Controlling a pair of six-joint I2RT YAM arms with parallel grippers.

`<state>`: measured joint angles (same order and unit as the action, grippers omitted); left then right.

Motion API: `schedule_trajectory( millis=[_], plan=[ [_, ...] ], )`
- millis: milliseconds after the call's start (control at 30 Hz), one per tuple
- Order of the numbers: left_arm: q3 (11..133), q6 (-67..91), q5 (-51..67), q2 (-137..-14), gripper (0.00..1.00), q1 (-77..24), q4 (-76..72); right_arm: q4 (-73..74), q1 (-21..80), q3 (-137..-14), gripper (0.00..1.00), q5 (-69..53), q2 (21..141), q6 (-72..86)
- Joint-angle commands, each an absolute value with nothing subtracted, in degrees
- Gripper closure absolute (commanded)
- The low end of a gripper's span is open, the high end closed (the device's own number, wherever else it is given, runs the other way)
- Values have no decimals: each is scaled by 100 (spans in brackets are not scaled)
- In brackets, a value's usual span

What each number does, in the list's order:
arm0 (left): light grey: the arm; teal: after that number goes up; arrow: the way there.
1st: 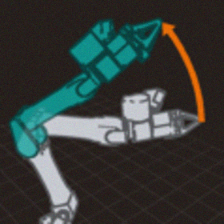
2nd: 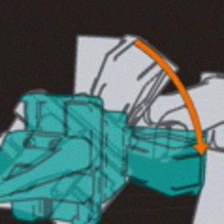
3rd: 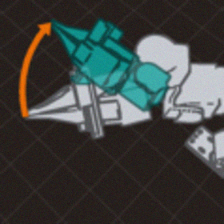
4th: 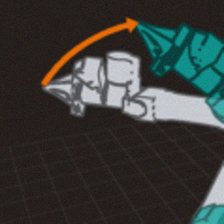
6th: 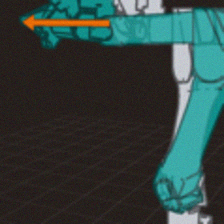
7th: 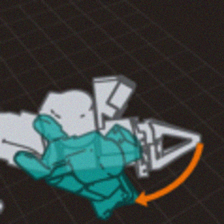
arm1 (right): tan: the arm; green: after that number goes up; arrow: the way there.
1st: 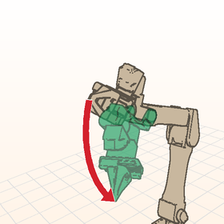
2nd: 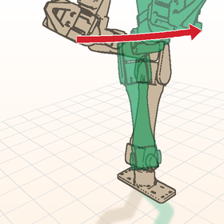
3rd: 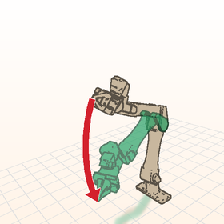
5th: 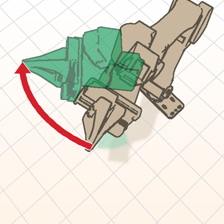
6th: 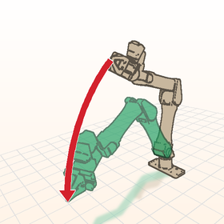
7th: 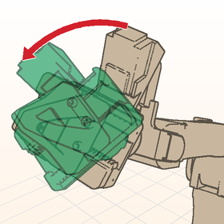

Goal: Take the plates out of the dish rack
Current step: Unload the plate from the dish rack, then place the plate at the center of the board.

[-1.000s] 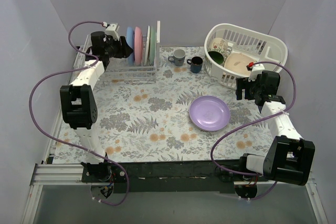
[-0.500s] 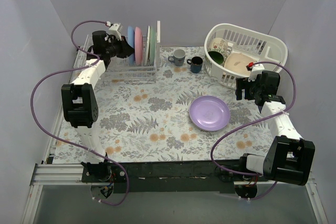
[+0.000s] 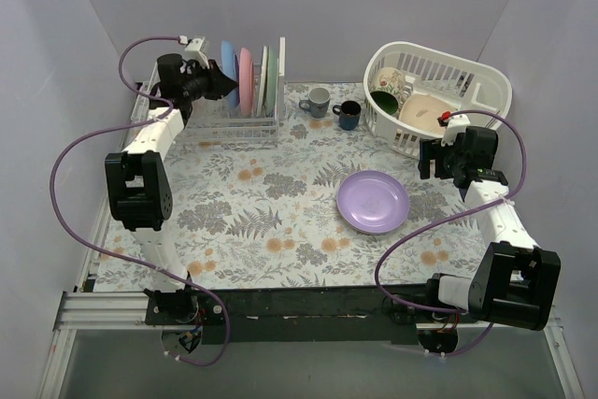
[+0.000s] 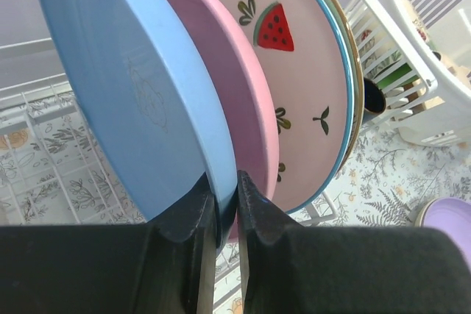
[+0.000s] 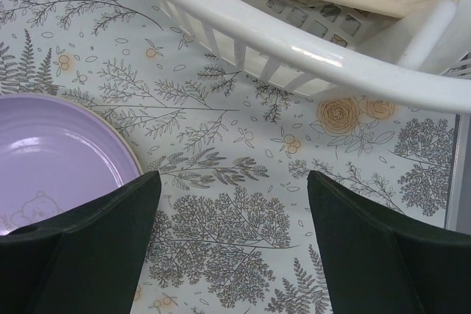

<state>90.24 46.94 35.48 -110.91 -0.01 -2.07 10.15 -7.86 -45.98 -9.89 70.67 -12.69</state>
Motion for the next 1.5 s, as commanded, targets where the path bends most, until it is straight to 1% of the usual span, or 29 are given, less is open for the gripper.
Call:
schedule_trajectory(
  millis=[0, 367, 667, 833, 967, 1000, 1067, 1100, 1133, 1200, 1267, 1333, 1433, 1467],
  plan=[
    [9044, 4842, 3568, -10591, 100, 369, -729, 949, -817, -4711, 11, -1107, 7049, -1301],
    [9088, 5071, 4596, -10389, 100, 843, -1160, 958, -817, -4720, 11, -1116, 7075, -1301],
    [9325, 5019, 5220, -9941, 100, 879, -678, 967, -817, -4728, 12, -1143, 7093, -1301],
    [9439, 4642, 5195, -9572, 100, 765, -212, 976, -817, -4729, 12, -1160, 7102, -1292],
    [9527, 3527, 4678, -9098, 100, 204, 945, 976, -809, -4737, 12, -1160, 7119, -1283],
    [9484, 3124, 4136, -8975, 100, -320, 1175, 984, -809, -4737, 12, -1160, 7119, -1292],
    [9239, 1991, 3344, -8571, 100, -902, 1519, 976, -809, -4737, 12, -1160, 7110, -1275],
    [8889, 1691, 2609, -8430, 100, -1480, 1538, 976, -809, -4746, 12, -1151, 7102, -1274],
    [8712, 1192, 2314, -8185, 100, -1738, 1538, 976, -809, -4755, 12, -1134, 7102, -1266],
    [8430, 863, 1796, -8086, 100, -2369, 1704, 941, -809, -4755, 12, -1081, 7058, -1240],
    [8228, 468, 1206, -7999, 100, -2714, 1767, 897, -809, -4772, 12, -1011, 7031, -1222],
    [7895, 221, 593, -7972, 100, -3268, 1758, 861, -817, -4807, 13, -871, 7005, -1152],
    [7473, -165, 72, -8015, 100, -3953, 1758, 870, -817, -4904, 13, -563, 6952, -1107],
    [7375, -254, -382, -8042, 100, -4120, 1758, 870, -817, -4930, 14, -493, 6935, -1090]
  ],
)
